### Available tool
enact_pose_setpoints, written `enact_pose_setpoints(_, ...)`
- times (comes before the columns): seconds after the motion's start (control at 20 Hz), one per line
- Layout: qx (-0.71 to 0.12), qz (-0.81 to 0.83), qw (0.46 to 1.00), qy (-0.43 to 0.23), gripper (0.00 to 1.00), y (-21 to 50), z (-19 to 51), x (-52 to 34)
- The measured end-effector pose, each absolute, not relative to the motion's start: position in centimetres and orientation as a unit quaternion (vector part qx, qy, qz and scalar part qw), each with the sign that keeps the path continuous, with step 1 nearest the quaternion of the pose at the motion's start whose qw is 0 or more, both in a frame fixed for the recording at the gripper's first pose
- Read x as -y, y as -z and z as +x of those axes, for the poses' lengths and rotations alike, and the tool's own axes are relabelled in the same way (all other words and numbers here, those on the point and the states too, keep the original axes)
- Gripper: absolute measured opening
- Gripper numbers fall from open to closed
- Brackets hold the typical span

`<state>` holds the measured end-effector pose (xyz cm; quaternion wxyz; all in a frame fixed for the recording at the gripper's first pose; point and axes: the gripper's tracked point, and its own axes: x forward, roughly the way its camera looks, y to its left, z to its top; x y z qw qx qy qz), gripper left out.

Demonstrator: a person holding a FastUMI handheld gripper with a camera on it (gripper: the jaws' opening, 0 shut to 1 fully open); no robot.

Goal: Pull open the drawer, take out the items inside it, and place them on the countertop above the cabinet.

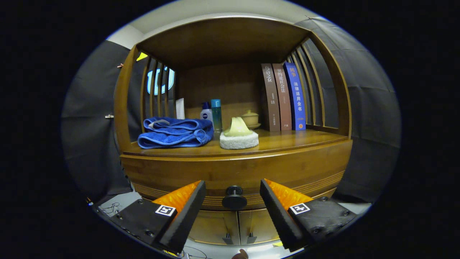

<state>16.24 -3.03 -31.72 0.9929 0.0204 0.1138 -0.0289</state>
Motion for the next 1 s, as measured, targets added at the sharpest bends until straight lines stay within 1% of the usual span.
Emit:
enact_pose_setpoints(0.25,-0.093,-0.005,0.996,-0.001,0.99,24.2,12.7,1.3)
enact_pose_setpoints(0.55,-0.062,-0.016,0.998,-0.008,0.99,13.3,9.5,0.2)
enact_pose_setpoints(0.75,-0.069,-0.005,0.997,-0.015,0.99,8.8,8.8,-0.3)
enact_pose_setpoints(0.9,-0.046,-0.015,0.999,-0.016,0.99,5.3,8.0,-0.4)
enact_pose_setpoints(1.0,-0.044,-0.017,0.999,-0.018,0.99,4.4,7.5,-0.6)
